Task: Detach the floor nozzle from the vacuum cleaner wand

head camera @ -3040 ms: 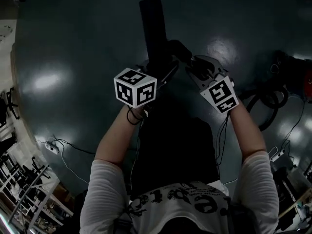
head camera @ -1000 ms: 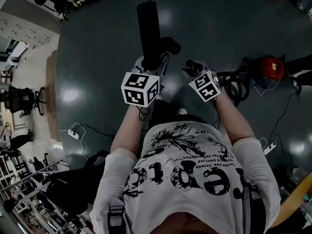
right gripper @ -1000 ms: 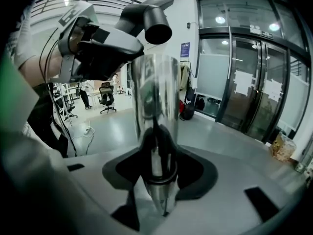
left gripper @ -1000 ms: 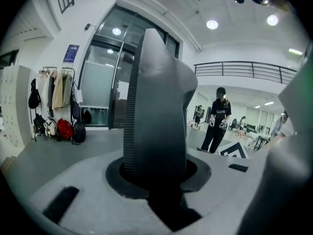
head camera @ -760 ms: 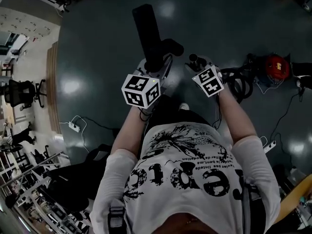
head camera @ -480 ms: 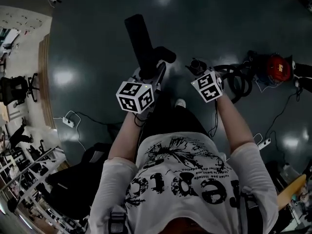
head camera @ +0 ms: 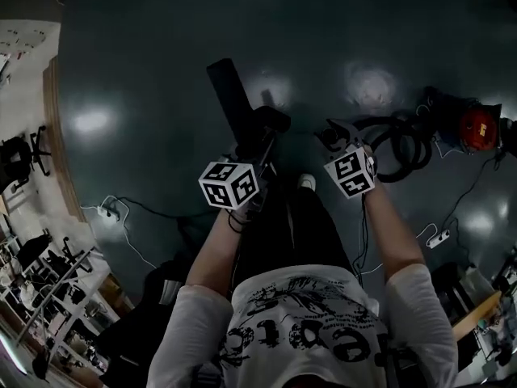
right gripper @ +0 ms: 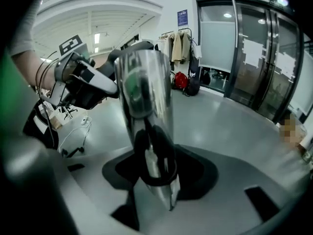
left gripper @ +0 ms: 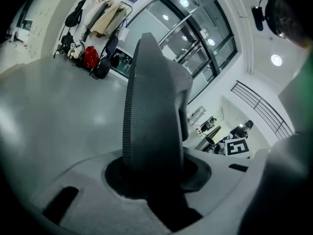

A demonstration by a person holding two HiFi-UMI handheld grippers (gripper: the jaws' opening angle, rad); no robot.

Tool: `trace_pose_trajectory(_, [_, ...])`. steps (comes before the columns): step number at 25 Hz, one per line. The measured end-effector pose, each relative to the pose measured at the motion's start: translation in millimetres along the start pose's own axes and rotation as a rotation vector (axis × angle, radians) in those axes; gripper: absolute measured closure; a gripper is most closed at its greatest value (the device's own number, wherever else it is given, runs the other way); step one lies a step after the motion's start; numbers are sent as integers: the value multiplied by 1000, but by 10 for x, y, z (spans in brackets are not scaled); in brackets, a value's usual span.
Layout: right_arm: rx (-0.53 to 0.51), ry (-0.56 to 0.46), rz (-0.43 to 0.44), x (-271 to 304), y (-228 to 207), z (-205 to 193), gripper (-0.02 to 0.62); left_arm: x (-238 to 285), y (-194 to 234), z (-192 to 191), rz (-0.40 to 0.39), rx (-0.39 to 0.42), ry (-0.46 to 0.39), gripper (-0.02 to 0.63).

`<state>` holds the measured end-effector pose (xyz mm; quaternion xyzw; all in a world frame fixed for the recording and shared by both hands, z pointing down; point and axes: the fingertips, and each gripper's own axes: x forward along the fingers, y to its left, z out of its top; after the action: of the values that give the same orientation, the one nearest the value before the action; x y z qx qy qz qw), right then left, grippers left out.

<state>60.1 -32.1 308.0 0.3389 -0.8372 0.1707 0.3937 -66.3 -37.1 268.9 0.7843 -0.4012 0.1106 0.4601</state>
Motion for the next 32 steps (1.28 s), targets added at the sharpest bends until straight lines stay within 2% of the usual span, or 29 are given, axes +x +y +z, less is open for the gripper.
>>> trace_pose_trajectory(5, [8,41,-43,749,-198,-191,413,526,717,-29,-8,-81,26,491])
trace_pose_trajectory(9, [-8,25,-61,1302,-358,-329,413,985,1189,-209,-30,-121,33,491])
trace_pose_trajectory(15, [-37,-62,-38,2225,-510,-619,413,1666,1995,-561,-57,-54,47,491])
trace_pose_trajectory(19, [-55,-76,-9,2819,-493,-838,413,2107,2617,-762,-59,25,60,489])
trace_pose_trajectory(21, [-63,-82,-6,3113,-478,-1023,414,2291,2892,-882,-70,44,52,489])
trace_pose_trajectory(25, [-102,-98,-15,3730,-543,-1484,414,2716,3419,-1231,-79,28,25,489])
trace_pose_trajectory(28, [-93,-54,-26,4122,-561,-2024,414,2996,3757,-1684,-93,6,55,489])
trace_pose_trajectory(32, [-94,2,2,4543,-551,-2618,413,3311,4110,-2221,-111,-53,95,489])
